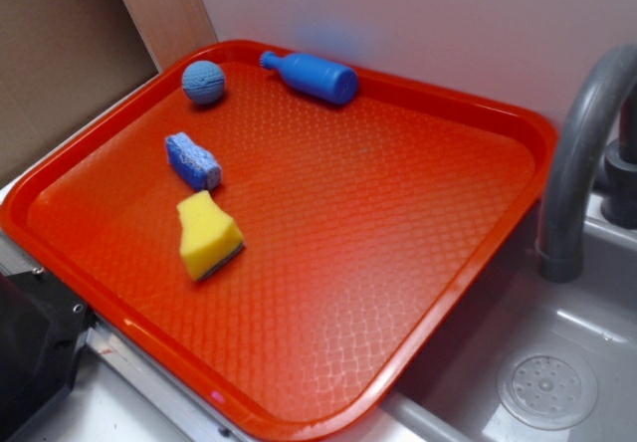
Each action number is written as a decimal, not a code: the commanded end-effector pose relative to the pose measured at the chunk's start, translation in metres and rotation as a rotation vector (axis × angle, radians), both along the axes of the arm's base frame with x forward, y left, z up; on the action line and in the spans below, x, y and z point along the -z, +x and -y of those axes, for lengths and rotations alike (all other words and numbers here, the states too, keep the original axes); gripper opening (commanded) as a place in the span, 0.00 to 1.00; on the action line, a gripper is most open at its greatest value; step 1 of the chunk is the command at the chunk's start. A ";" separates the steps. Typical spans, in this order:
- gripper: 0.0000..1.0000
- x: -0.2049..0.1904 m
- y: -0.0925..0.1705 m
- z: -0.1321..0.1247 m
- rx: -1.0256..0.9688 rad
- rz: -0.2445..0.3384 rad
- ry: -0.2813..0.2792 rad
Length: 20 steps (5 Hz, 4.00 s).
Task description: Grab the blue ball.
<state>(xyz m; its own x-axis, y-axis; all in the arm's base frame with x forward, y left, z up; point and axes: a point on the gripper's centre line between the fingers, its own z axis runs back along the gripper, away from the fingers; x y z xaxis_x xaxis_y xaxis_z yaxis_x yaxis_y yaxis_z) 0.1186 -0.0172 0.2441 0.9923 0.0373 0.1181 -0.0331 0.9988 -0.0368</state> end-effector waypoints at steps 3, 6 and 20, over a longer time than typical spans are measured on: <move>1.00 0.099 0.095 -0.084 -0.326 0.031 0.186; 1.00 0.193 0.166 -0.146 -0.210 0.042 0.135; 0.00 0.037 0.084 -0.008 -0.068 -0.101 0.105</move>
<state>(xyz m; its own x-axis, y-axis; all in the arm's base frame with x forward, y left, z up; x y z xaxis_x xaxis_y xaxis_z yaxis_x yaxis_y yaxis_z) 0.2004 -0.0105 0.1959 0.9943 0.1028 -0.0264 -0.1004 0.9916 0.0809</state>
